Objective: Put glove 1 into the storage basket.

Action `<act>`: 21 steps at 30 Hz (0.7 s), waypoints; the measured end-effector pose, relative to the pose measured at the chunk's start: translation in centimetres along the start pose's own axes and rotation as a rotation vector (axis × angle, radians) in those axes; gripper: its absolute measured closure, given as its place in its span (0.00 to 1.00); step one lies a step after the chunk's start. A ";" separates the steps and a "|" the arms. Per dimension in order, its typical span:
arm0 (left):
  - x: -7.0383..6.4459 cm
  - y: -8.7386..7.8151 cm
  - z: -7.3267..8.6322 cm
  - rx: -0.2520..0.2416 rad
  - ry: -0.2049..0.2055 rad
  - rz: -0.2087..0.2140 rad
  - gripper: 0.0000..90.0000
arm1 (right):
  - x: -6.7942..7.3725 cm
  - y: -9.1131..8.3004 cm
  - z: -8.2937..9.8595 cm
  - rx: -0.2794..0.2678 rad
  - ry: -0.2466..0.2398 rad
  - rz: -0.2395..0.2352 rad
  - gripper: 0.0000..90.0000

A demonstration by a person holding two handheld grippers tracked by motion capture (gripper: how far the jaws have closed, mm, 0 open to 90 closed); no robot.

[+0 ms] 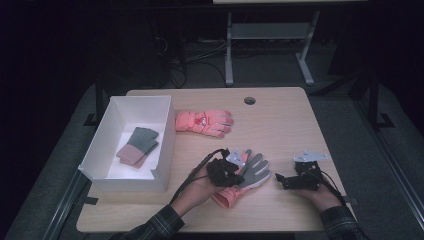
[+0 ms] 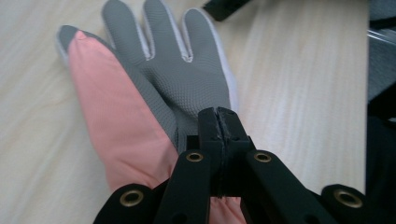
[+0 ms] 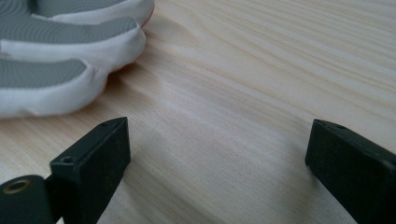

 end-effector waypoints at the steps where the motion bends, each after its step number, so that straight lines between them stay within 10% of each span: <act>1: -0.2 0.1 0.0 0.002 0.004 0.006 0.99 | 0.0 0.0 0.0 0.000 -0.001 0.000 0.07; 10: 0.4 -1.7 -1.3 -0.070 0.002 -0.006 0.88 | 0.0 0.0 0.0 0.000 -0.001 0.000 0.07; 21: 8.1 -3.3 -2.8 -0.085 -0.104 -0.185 1.00 | 0.0 0.0 0.0 0.000 0.000 0.003 0.07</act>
Point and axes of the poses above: each handheld gripper's, and its own axes: y roughly forward along the jaws, z roughly out of its underside, x roughly to its left, the point moved 9 cm from there along y, roughly forward along the jaws, and after that the axes turned 8 degrees about -y, right-handed, at the moved point
